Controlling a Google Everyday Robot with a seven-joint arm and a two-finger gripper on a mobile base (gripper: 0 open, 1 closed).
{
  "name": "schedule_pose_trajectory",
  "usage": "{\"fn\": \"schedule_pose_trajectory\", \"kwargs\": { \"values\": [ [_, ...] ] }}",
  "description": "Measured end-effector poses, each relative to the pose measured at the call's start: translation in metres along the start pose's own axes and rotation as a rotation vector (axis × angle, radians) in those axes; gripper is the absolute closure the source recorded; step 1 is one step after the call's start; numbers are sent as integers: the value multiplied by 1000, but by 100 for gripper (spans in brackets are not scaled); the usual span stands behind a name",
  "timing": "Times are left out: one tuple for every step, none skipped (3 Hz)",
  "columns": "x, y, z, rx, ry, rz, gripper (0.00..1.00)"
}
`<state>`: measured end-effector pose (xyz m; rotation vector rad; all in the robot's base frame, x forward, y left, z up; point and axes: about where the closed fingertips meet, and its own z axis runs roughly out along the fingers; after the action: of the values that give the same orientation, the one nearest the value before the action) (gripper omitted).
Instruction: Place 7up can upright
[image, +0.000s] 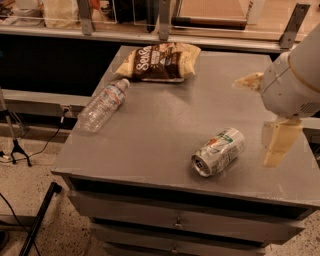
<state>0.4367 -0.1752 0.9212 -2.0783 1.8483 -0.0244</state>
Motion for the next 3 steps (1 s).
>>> {"fn": "schedule_pose_trajectory", "kwargs": {
  "values": [
    [-20,16,29,-40,2,-270,0],
    [-30,23,47,-73,20,-413,0],
    [-37,28,61,-110,44,-502,0]
  ]
}}
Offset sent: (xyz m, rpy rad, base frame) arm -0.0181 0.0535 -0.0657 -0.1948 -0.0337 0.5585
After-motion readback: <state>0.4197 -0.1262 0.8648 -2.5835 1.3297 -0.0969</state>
